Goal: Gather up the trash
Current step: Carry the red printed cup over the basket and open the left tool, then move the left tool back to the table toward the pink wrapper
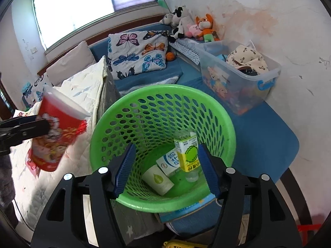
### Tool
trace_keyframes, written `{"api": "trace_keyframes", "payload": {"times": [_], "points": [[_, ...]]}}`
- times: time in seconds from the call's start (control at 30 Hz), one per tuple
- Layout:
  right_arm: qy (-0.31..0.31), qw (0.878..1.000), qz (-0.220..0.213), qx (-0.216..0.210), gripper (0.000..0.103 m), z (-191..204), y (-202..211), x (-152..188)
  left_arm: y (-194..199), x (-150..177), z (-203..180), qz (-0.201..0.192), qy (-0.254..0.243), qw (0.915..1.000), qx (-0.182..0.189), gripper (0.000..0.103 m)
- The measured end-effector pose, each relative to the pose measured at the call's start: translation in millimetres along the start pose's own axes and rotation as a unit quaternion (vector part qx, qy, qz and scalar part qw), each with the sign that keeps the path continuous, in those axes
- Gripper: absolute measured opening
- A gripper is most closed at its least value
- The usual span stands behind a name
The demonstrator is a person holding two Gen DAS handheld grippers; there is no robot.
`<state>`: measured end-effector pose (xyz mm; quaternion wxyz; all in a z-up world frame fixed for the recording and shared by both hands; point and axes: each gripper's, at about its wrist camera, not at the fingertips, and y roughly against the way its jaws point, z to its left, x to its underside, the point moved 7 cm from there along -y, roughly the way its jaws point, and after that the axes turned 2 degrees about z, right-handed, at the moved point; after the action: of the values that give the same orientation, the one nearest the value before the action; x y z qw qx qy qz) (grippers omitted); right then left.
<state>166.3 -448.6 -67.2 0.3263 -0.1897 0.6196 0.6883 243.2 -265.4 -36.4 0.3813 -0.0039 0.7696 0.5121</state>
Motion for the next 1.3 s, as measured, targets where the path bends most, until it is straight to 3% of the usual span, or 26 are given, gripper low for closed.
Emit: {"api": "trace_keyframes", "payload": {"times": [0.5, 0.83, 1.03, 1.3], "points": [[-0.009, 1.000, -0.011, -0.005, 0.070, -4, 21, 11, -48, -24, -44, 0.007, 0.006, 0.9996, 0.027, 0.065], [-0.014, 1.000, -0.012, 0.000, 0.071, -11, 24, 17, -71, -26, -64, 0.022, -0.002, 0.9994, 0.025, 0.065], [-0.017, 1.000, -0.011, 0.001, 0.071, -11, 26, 21, -70, -27, -65, 0.020, -0.008, 0.9995, 0.024, 0.071], [-0.010, 1.000, -0.016, -0.008, 0.072, 0, 32, 21, -43, -18, -54, 0.003, -0.016, 0.9999, 0.003, 0.071]]}}
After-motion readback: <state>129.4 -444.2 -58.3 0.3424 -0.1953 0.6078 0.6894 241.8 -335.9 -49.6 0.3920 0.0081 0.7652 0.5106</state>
